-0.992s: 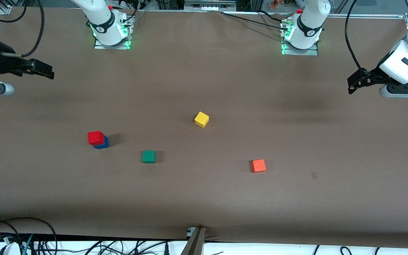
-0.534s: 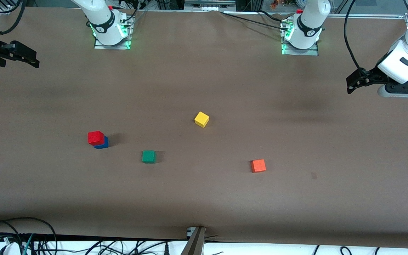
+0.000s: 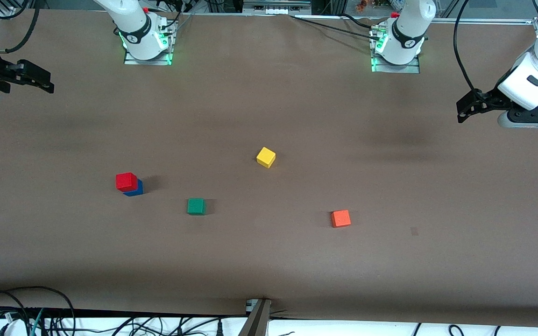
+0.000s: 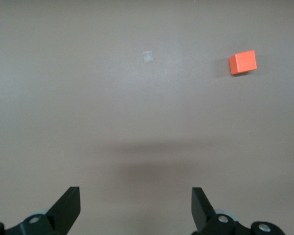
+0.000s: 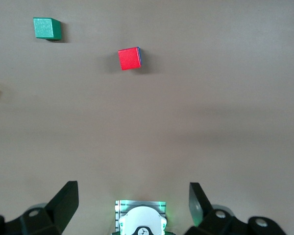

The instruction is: Pass red block to right arm, stack on blue

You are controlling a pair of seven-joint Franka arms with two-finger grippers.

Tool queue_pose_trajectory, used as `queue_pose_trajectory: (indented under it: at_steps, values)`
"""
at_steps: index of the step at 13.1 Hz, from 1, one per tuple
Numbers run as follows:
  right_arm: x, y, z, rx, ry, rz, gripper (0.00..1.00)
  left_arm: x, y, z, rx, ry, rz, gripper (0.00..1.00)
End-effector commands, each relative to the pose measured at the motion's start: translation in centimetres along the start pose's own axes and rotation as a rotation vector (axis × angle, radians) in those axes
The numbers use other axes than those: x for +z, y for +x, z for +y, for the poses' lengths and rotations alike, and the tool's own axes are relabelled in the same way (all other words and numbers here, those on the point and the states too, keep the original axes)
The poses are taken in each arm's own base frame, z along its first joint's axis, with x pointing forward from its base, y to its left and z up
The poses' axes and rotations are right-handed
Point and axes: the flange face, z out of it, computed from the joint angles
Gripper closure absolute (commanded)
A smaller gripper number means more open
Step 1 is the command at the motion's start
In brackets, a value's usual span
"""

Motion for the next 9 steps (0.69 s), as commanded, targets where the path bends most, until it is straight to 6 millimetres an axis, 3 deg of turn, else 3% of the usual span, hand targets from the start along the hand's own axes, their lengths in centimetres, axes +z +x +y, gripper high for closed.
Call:
queue_pose_trajectory:
  at_steps: [1,9]
  values:
    - [-0.02,0.13,0.36,-0.014,-0.014,0.005,0.0,-0.55,0.23,-0.26,0.015,0.001,-0.005,0.0]
    - [-0.02,0.15,1.09,0.003,-0.012,0.006,0.0,-0.63,0.19,-0.26,0.015,0.001,-0.004,0.0]
